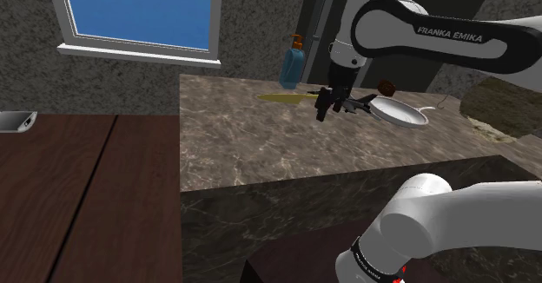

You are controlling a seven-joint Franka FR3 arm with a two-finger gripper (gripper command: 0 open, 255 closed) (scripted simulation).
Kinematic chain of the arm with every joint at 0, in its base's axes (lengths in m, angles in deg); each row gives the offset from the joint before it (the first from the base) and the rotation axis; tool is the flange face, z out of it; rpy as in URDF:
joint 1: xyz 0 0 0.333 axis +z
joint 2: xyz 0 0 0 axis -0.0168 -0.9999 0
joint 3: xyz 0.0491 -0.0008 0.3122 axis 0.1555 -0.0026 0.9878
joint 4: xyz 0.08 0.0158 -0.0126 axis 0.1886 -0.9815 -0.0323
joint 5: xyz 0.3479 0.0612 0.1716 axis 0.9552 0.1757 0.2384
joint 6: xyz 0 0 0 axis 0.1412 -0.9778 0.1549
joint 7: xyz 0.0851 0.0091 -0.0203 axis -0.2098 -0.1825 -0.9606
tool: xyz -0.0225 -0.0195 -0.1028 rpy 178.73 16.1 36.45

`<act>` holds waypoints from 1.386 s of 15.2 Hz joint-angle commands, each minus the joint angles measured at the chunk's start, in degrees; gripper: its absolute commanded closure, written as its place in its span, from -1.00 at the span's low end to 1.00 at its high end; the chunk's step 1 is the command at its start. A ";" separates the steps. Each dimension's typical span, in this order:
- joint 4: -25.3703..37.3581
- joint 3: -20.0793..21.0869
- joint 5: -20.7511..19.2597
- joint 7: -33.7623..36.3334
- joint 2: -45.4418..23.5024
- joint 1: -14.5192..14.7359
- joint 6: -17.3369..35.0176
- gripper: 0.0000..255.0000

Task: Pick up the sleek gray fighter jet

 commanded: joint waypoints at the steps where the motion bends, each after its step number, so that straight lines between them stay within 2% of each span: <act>1: 0.00 0.00 0.00 0.00 0.00 0.00 0.00 -1.00; 7: 6.88 -8.97 -3.86 -14.13 -8.33 -0.61 0.35 -1.00; 12: 15.10 -15.74 -4.92 -25.97 -17.67 -0.30 0.46 -1.00; 17: 25.54 -21.85 -3.41 -38.29 -29.02 0.12 -0.12 -1.00; 21: 35.72 -25.88 -0.10 -48.60 -39.69 -0.45 -1.56 -1.00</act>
